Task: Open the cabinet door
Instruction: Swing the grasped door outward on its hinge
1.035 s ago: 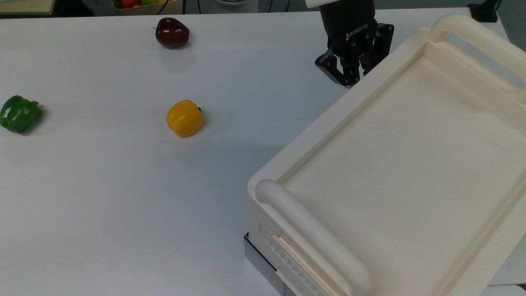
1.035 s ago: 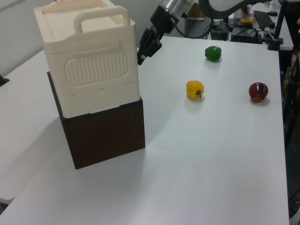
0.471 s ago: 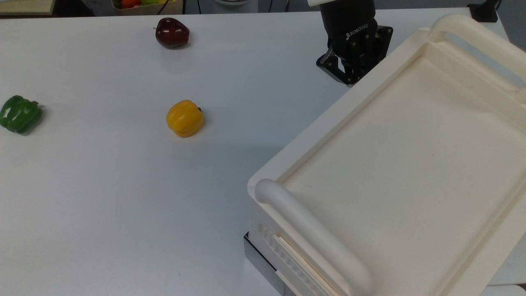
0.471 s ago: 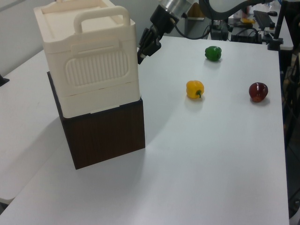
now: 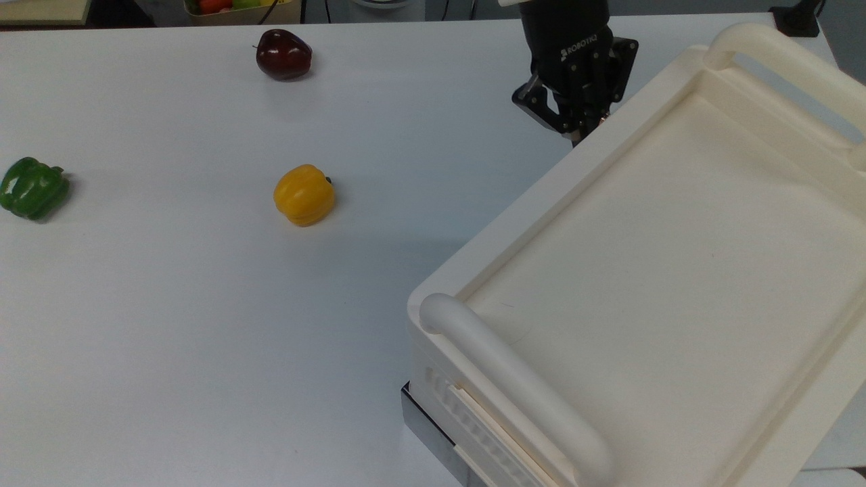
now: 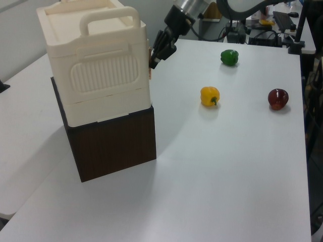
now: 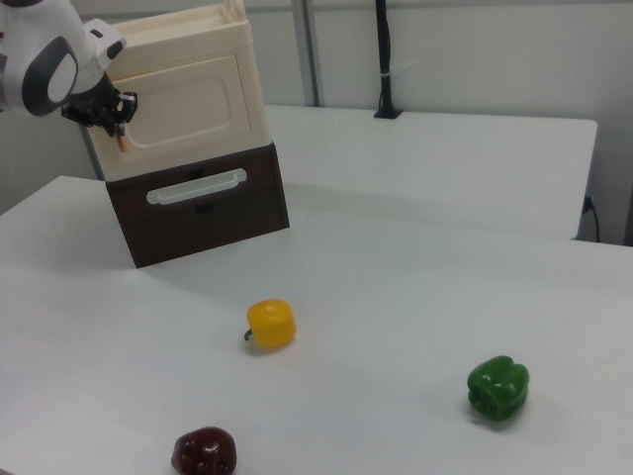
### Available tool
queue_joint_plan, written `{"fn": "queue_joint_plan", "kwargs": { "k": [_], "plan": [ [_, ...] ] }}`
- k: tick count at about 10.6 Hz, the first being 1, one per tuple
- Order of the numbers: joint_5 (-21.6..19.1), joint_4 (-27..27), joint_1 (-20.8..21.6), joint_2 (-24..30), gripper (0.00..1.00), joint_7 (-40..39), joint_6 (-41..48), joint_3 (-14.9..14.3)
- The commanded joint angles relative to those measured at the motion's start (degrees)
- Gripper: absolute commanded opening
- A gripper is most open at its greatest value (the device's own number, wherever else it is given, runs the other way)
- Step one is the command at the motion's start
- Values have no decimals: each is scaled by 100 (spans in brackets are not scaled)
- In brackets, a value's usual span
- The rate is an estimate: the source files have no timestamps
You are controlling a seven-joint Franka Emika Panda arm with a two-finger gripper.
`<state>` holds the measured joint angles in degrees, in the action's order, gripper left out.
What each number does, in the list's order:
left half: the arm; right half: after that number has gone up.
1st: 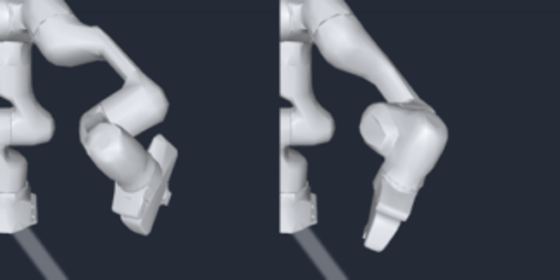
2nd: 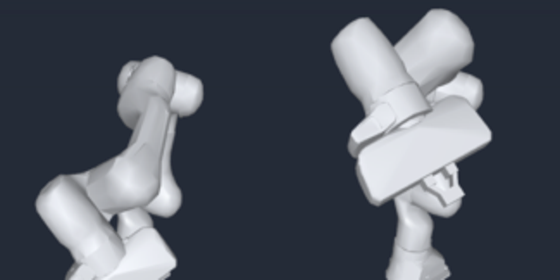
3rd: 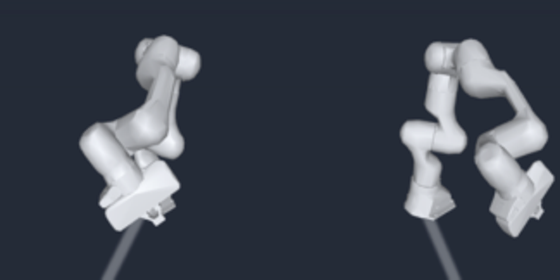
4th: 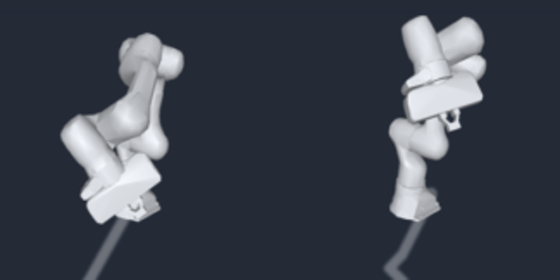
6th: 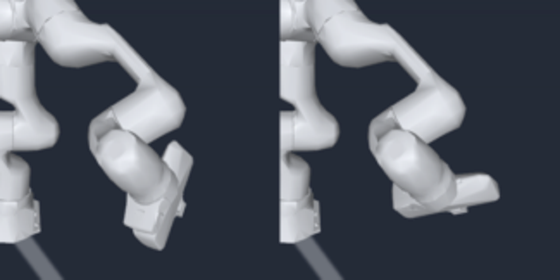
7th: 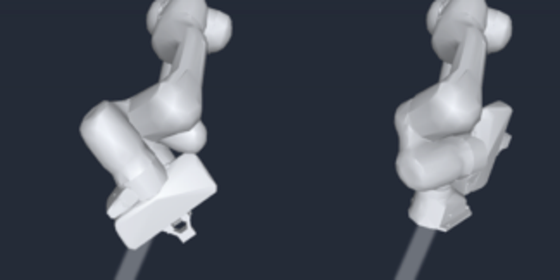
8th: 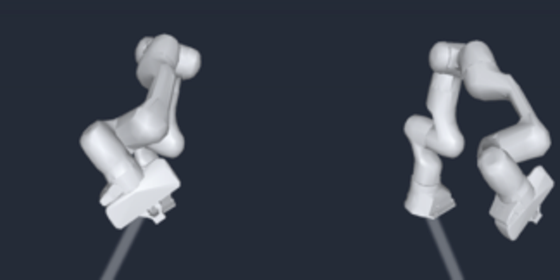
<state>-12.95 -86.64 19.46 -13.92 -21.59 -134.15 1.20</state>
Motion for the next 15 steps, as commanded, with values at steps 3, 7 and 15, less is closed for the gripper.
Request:
{"fn": "queue_joint_plan", "kwargs": {
  "k": [3, 7, 15],
  "plan": [
    [108, -442, -757, 925, 25, 14, 2132, -103],
    [1144, -301, -1549, 1190, 100, 617, 3816, -103],
    [1241, -205, -2578, 1269, 100, 1790, 4598, -129]
  ]
}}
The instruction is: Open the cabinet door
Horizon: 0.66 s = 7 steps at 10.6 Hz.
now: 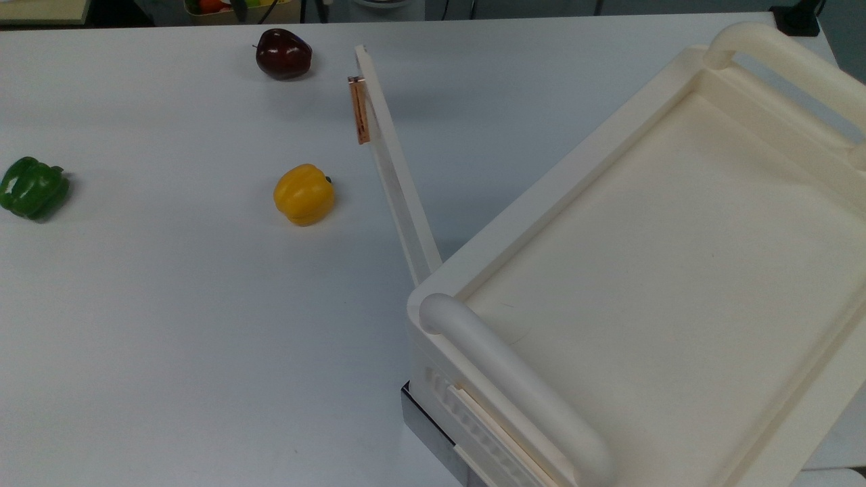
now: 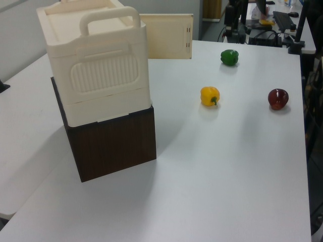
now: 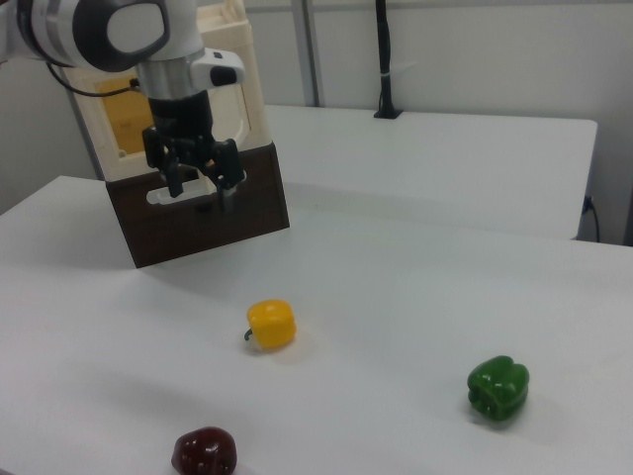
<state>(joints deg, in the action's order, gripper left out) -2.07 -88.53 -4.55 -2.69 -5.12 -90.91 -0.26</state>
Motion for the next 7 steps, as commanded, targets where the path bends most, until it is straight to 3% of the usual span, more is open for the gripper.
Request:
{"fn": "queue_joint_plan", "kwargs": {
  "k": [1, 7],
  "plan": [
    [241, -15, -291, 163, 100, 125, 310, 17],
    [259, -15, -248, 93, 100, 160, 320, 44]
  ]
}}
